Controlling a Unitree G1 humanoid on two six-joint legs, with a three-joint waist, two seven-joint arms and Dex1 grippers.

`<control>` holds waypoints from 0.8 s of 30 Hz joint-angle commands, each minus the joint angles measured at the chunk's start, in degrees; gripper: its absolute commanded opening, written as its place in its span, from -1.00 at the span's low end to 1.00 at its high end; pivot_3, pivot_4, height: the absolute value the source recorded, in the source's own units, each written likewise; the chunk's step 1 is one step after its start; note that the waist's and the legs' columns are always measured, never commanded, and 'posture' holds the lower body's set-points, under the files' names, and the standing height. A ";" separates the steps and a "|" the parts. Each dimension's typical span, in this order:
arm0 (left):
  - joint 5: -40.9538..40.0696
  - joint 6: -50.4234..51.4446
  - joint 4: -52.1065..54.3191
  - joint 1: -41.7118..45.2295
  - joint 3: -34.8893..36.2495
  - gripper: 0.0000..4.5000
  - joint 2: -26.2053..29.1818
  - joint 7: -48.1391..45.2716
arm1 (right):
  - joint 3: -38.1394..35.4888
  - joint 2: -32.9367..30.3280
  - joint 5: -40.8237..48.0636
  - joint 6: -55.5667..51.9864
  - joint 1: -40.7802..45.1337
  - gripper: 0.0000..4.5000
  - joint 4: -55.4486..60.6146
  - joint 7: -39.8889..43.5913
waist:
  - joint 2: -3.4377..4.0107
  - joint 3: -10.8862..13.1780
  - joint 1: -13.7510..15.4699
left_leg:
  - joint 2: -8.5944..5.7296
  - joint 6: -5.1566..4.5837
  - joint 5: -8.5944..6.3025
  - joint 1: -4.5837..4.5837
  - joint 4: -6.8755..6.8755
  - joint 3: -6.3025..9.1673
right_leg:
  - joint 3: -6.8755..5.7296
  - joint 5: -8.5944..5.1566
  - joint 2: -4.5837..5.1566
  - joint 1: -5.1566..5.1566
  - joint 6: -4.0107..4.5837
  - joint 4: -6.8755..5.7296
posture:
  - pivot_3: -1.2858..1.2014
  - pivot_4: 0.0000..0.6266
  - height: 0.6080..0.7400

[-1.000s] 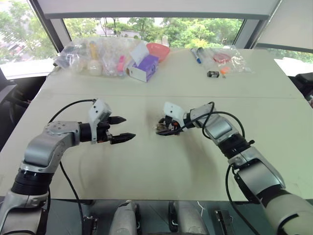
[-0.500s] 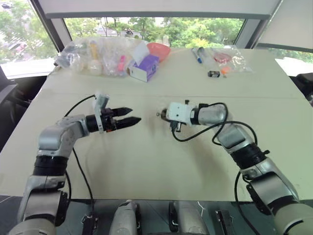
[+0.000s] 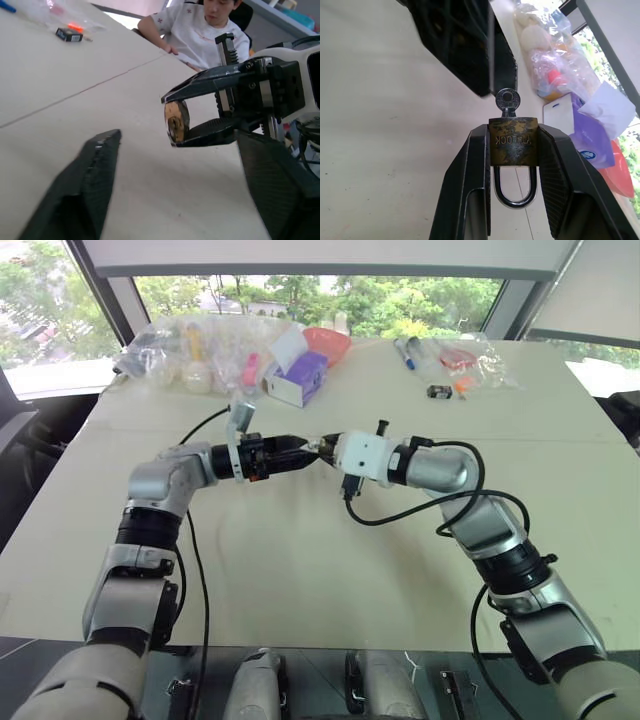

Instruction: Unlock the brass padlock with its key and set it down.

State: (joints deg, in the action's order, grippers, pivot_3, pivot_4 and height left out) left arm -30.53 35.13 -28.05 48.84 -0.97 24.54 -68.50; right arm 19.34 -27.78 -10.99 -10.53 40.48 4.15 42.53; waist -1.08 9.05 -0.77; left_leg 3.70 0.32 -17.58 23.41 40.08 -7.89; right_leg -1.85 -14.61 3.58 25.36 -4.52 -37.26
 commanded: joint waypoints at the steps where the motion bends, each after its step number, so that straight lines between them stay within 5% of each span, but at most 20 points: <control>1: 0.43 -1.30 -0.15 1.12 0.52 -0.26 -0.20 -1.54 | -2.01 -0.46 0.21 -0.35 -0.20 -0.69 4.41 -0.14 | 0.00 0.00 -0.11 | 0.01 0.00 0.00 0.00 0.00 0.00 | 0.00 0.00 -0.01 0.00 0.00 0.00 | 0.03 -0.52 0.92; 2: 0.53 -1.37 -0.33 1.14 0.58 -0.47 -0.34 -1.57 | -1.99 -0.57 0.28 -0.56 -0.39 -0.69 4.88 0.03 | 0.00 0.00 -0.11 | 0.01 0.00 0.00 0.00 0.00 0.00 | 0.00 0.00 -0.01 0.01 0.00 0.00 | 0.03 -0.52 0.92; 13: 0.45 -1.90 -2.75 2.15 2.71 -0.47 -1.67 -1.15 | -1.42 -0.75 0.38 -1.59 -0.92 -0.69 6.81 1.34 | 0.00 0.00 -0.01 | 0.00 0.00 0.00 0.00 0.00 0.01 | 0.00 0.00 0.00 0.00 0.00 0.00 | 0.03 -0.52 0.92; 17: -0.09 -1.29 -2.92 2.32 3.75 -0.99 -1.75 -1.31 | -1.37 -0.67 0.29 -1.73 -1.15 -0.69 6.88 1.42 | 0.00 0.00 -0.01 | 0.00 0.00 0.00 0.00 0.00 0.01 | 0.00 0.00 0.00 0.00 0.00 0.00 | 0.03 -0.52 0.92; 24: 3.51 -3.74 -1.76 0.72 0.70 -0.99 -0.31 -3.49 | -1.47 -0.47 0.22 -2.07 -1.19 -0.69 6.79 1.49 | 0.00 0.00 -0.03 | 0.00 0.00 0.00 0.00 0.00 0.01 | 0.00 0.00 0.00 0.00 0.00 0.00 | 0.03 -0.52 0.92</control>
State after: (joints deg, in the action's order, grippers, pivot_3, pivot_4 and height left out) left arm -28.51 32.88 -31.28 49.78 0.44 23.05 -71.28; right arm 19.43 -28.23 -11.07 -13.23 38.58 8.13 44.40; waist -1.08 9.05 -0.80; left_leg 3.71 0.32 -17.58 23.41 40.08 -7.88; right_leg -1.85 -14.61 3.58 25.36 -4.52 -37.26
